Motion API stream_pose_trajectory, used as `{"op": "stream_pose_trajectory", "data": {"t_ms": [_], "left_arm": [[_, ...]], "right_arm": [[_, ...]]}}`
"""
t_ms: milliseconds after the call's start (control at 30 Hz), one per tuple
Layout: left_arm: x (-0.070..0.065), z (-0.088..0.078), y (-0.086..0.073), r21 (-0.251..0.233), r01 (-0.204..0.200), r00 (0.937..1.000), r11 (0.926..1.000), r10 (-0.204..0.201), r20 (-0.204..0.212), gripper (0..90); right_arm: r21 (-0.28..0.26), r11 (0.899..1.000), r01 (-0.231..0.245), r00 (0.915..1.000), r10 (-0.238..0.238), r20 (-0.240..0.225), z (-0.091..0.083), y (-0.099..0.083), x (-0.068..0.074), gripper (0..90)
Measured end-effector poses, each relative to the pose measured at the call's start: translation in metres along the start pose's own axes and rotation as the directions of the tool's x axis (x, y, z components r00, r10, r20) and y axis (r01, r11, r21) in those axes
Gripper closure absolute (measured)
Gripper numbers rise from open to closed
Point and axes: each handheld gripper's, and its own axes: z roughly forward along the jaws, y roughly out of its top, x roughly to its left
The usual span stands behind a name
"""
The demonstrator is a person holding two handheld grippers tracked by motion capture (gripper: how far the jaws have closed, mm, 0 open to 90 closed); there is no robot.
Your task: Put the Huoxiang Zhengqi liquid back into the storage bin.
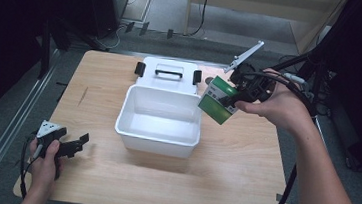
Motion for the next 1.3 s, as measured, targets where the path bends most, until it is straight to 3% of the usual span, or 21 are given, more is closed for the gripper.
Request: {"op": "stream_pose_trajectory", "data": {"t_ms": [33, 67, 100, 200, 300, 500, 633, 933, 1300], "left_arm": [[0.0, 0.0, 0.0, -0.001, 0.0, 1.0, 1.0, 0.0, 0.0, 9.2], [0.0, 0.0, 0.0, -0.001, 0.0, 1.0, 1.0, 0.0, 0.0, 9.2], [0.0, 0.0, 0.0, 0.0, -0.001, 1.0, 1.0, 0.001, 0.0, 9.2], [0.0, 0.0, 0.0, 0.0, -0.002, 1.0, 1.0, 0.002, 0.0, 9.2], [0.0, 0.0, 0.0, 0.0, -0.002, 1.0, 1.0, 0.002, 0.0, 9.2], [0.0, 0.0, 0.0, 0.003, -0.002, 1.0, 1.0, 0.002, 0.002, 9.2], [0.0, 0.0, 0.0, 0.002, -0.002, 1.0, 1.0, 0.002, 0.003, 9.2], [0.0, 0.0, 0.0, 0.002, 0.001, 1.0, 1.0, -0.001, 0.004, 9.2], [0.0, 0.0, 0.0, 0.002, 0.001, 1.0, 1.0, -0.001, 0.005, 9.2]], "right_arm": [[0.006, 0.999, 0.047, 0.9987, -0.046, -0.019, -0.001, 0.004, 0.003, 65.0], [0.006, 0.999, 0.047, 0.9987, -0.046, -0.019, -0.001, 0.004, 0.003, 65.0], [0.014, 0.995, 0.103, 0.994, -0.103, -0.038, -0.001, 0.008, 0.007, 65.1], [0.029, 0.987, 0.156, 0.9862, -0.154, -0.061, -0.001, 0.013, 0.012, 65.0], [0.032, 0.975, 0.222, 0.9731, -0.219, -0.07, 0.0, 0.02, 0.017, 64.9], [0.031, 0.95, 0.311, 0.9466, -0.306, -0.102, 0.003, 0.032, 0.025, 64.8], [0.028, 0.943, 0.332, 0.9379, -0.326, -0.118, 0.007, 0.04, 0.027, 64.8], [0.034, 0.935, 0.352, 0.9284, -0.345, -0.139, 0.02, 0.055, 0.031, 64.7], [0.046, 0.927, 0.372, 0.9191, -0.361, -0.158, 0.035, 0.062, 0.035, 64.6]]}}
